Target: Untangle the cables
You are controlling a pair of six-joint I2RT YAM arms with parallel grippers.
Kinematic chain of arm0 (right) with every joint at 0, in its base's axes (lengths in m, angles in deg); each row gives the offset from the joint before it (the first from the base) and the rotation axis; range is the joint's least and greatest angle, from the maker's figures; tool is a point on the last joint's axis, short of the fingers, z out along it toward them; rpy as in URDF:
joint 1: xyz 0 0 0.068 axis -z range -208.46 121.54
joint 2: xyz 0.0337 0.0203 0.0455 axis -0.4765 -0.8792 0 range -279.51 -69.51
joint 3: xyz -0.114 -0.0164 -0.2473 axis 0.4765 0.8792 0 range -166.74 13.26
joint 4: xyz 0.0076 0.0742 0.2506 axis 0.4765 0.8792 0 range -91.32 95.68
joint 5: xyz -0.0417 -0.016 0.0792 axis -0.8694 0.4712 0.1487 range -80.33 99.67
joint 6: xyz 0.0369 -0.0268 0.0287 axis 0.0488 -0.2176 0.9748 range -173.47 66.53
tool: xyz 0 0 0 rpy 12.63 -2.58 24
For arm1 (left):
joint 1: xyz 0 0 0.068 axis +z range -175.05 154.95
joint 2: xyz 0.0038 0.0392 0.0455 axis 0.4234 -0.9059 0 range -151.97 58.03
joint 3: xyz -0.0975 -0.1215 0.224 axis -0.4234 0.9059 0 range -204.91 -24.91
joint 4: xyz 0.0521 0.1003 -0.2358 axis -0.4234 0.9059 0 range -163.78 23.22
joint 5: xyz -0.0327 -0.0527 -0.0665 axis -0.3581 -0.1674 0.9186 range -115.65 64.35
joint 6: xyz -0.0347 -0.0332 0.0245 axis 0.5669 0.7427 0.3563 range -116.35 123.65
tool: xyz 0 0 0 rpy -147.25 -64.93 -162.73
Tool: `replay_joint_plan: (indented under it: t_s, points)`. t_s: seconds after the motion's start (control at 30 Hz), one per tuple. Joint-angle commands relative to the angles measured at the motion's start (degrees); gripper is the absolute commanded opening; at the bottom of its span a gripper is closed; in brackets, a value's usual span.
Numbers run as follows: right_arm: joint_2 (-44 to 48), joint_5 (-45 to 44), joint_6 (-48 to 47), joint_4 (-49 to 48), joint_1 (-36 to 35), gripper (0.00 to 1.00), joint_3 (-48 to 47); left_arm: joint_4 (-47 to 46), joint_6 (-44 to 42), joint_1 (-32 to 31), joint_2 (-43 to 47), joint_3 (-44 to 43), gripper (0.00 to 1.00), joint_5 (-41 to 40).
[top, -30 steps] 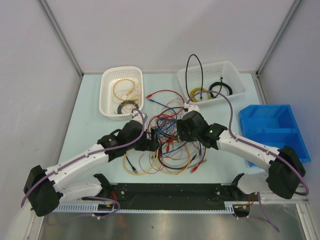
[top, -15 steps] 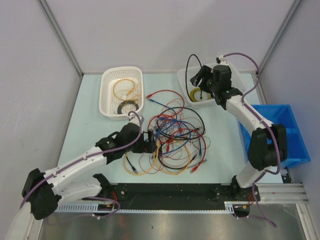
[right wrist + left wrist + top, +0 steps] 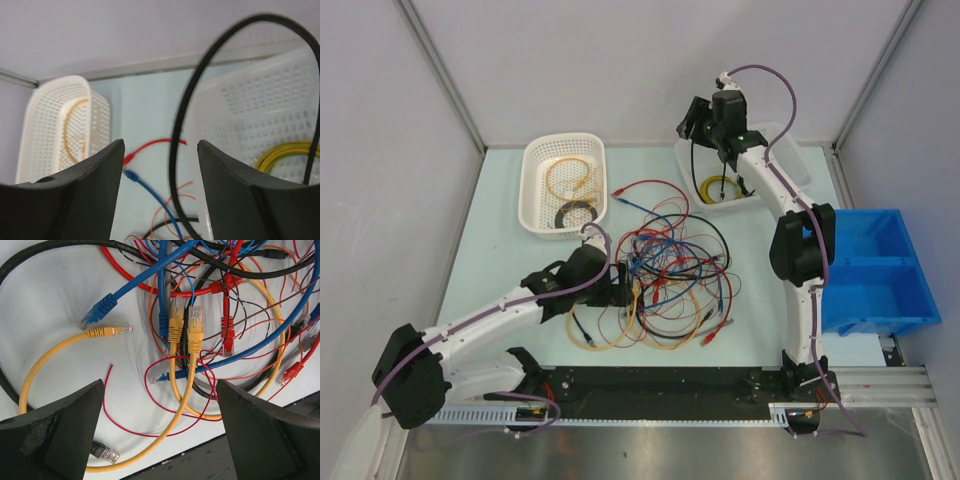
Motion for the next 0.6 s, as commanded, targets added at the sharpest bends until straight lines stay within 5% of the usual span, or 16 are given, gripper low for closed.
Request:
replay_joint_plan:
  t_s: [0.0, 0.1, 0.33, 0.57]
  points:
    - [-2.9, -2.7, -2.0, 7.5, 0.9, 0.63, -2.6, -1.8, 0.2, 0.7, -0.7, -1.0, 0.99, 0.7]
    - [-2.2, -2.6, -1.7, 7.0, 1.5, 0.55, -0.7, -2.1, 0.2, 0.8, -1.4, -1.2, 0.99, 1.2]
    - [10.4, -6.0, -0.4, 1.6, 3.9, 0.00, 13.5, -0.6, -0.1, 1.6, 3.2, -4.7, 0.99, -1.3]
    - [19.9, -4.8, 4.8, 3.2, 11.9, 0.00, 27.5, -0.3, -1.5, 2.8, 6.4, -8.8, 0.99, -2.2]
